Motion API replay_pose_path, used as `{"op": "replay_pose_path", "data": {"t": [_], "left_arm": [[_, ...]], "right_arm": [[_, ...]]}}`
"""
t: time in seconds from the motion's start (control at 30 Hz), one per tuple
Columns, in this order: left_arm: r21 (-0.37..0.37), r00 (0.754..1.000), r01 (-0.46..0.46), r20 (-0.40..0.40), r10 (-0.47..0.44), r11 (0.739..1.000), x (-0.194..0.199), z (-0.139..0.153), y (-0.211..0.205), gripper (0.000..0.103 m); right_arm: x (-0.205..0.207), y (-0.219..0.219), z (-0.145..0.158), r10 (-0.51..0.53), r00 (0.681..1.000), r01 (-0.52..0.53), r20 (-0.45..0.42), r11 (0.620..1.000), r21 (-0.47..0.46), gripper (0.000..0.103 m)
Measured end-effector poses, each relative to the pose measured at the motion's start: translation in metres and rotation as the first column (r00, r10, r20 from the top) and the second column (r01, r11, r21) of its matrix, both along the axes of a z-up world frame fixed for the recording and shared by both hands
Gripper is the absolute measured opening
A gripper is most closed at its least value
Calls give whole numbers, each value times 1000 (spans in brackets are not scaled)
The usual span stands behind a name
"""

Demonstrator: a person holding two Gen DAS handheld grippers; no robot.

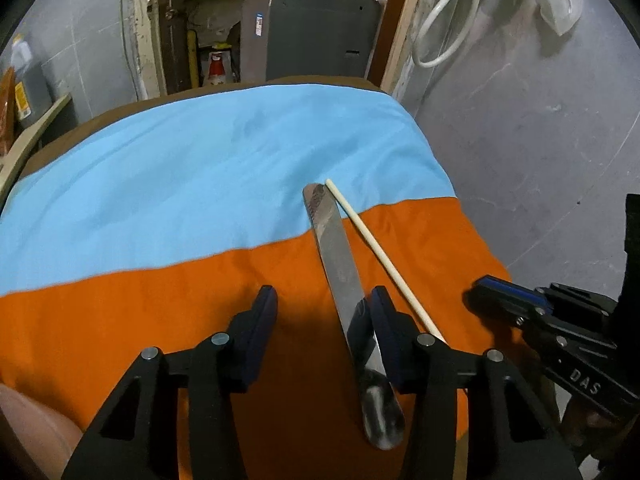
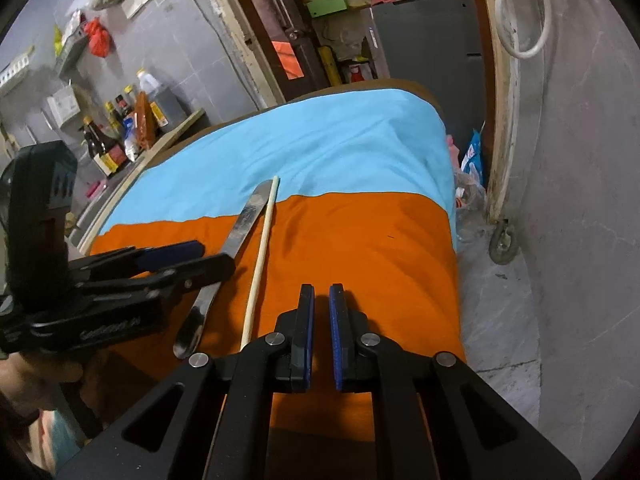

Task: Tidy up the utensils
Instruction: 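Grasp the steel knife with the left tool while the right tool grasps the chopstick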

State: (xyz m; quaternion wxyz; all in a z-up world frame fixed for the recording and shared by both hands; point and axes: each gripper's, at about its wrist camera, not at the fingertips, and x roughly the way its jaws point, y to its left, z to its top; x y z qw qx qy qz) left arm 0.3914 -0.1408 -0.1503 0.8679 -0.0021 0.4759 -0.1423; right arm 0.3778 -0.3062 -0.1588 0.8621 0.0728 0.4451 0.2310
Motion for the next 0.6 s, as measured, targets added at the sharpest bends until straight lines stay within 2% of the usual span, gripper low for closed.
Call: {"op": "replay_pose_path", "data": {"t": [0.03, 0.07, 0.1, 0.13, 0.3, 0.6], "left_arm": [[15, 1000, 9, -1, -9, 1000, 3, 0, -2, 40], [25, 1000, 18, -2, -18, 1000, 6, 0, -3, 34], [31, 1000, 31, -3, -31, 999, 8, 0, -4, 24], [27, 999, 39, -6, -39, 999, 10, 0, -3, 17], [-44, 999, 7, -40, -8, 999, 5, -1, 13, 2], [-125, 995, -56, -88, 46, 991, -33, 4, 38, 0]], "right_arm": [[1, 0, 0, 0, 1000, 0, -2, 1000, 2, 6], [2, 1, 0, 3, 1000, -3, -4, 1000, 2, 7], [2, 2, 0, 6, 1000, -6, -4, 1000, 0, 7], [2, 3, 1, 11, 1000, -11, -4, 1000, -3, 7], [5, 13, 3, 46, 999, -46, -3, 999, -15, 9], [17, 44, 5, 157, 987, -158, -18, 987, -30, 11]]}}
